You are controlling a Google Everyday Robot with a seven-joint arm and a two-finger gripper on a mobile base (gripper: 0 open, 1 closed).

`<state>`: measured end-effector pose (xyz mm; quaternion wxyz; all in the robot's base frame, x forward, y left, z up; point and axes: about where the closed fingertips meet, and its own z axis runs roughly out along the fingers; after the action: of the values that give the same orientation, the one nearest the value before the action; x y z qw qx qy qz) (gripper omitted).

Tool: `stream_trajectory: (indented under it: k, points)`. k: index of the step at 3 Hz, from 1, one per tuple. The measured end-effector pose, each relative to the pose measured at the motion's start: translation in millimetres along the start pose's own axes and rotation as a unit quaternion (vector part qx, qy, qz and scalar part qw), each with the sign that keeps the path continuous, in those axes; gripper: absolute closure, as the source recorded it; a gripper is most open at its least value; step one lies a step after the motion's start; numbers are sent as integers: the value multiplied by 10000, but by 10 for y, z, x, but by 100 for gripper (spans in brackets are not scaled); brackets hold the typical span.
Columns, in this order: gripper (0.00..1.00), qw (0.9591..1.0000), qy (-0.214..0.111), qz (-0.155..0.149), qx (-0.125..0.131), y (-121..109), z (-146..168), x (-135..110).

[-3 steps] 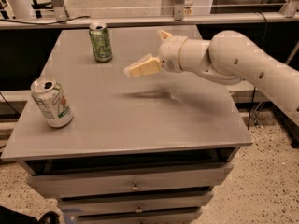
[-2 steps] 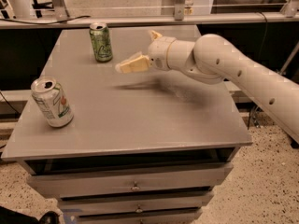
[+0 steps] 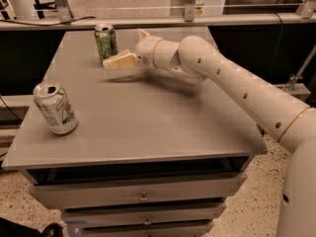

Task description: Move green can near rxbar blueberry

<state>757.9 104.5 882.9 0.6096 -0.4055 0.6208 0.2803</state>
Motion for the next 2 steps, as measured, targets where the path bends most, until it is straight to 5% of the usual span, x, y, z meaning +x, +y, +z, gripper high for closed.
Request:
stream_trajectory:
  k: [1, 2]
  points:
    - [0, 9997, -114, 48, -206, 37, 322, -86]
    - [18, 9988, -132, 126, -452, 167, 531, -163]
